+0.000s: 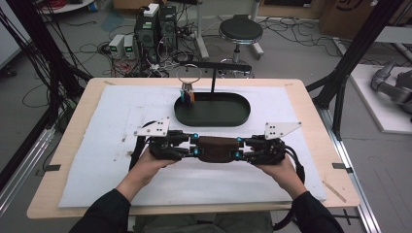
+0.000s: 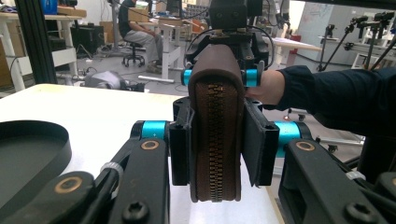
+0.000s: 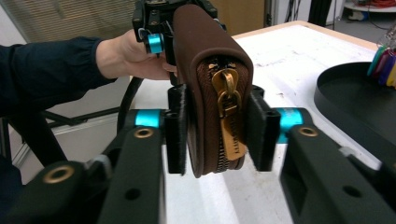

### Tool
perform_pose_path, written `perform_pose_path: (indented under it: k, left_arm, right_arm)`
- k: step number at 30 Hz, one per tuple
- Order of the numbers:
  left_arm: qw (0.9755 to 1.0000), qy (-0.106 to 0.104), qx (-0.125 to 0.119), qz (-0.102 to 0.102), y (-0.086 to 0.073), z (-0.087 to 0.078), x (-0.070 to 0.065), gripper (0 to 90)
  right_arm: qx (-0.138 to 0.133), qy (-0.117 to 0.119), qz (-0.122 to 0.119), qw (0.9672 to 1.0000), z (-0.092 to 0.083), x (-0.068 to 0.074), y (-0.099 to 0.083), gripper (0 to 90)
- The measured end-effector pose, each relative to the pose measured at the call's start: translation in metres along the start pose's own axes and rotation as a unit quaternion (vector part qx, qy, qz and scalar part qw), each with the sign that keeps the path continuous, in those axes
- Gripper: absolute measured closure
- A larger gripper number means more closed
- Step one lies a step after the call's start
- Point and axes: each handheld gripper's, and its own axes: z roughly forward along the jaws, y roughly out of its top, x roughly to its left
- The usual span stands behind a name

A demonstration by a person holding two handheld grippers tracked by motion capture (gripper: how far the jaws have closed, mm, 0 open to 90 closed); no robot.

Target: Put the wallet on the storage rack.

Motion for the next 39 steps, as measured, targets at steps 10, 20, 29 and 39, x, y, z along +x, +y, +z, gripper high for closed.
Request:
perform_pose_path:
  k: [10, 20, 29, 39]
  left_arm:
    - [0.9970, 0.061, 0.045, 0.013, 0.003, -0.005, -0.003, 39.8]
    - [0.9865, 0.147, 0.067, 0.028, -0.003, -0.035, -0.010, 33.3]
    - [0.9744, 0.204, 0.086, 0.036, -0.017, -0.058, -0.016, 32.2]
    - [0.9704, 0.216, 0.101, 0.037, -0.029, -0.063, -0.019, 30.7]
  right_arm:
    - [0.000, -0.029, -0.014, 0.9995, -0.002, 0.001, 0.000, 71.6]
    - [-0.011, -0.114, -0.005, 0.9934, -0.007, -0.012, 0.000, 71.9]
    - [-0.010, -0.190, 0.003, 0.9818, 0.001, -0.030, 0.006, 72.0]
    - [0.007, -0.240, 0.015, 0.9706, 0.024, -0.059, 0.008, 72.0]
